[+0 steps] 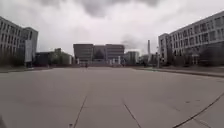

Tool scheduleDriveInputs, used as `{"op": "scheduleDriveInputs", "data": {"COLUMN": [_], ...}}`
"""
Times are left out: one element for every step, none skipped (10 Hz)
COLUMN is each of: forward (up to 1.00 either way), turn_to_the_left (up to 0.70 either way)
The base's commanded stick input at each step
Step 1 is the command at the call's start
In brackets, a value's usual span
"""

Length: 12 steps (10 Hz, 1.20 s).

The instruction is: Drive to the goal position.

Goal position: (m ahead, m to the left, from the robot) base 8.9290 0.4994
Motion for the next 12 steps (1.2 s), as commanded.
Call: {"op": "scheduleDriveInputs", "data": {"forward": [0.6, 0.6, 0.6, 0.6, 0.6, 0.6, 0.6, 0.6, 0.6, 0.6, 0.6, 0.6], "turn_to_the_left": [0.01, 0.01, 0.01, 0.01, 0.01, 0.01, 0.01, 0.01, 0.01, 0.01, 0.01, 0.01]}}
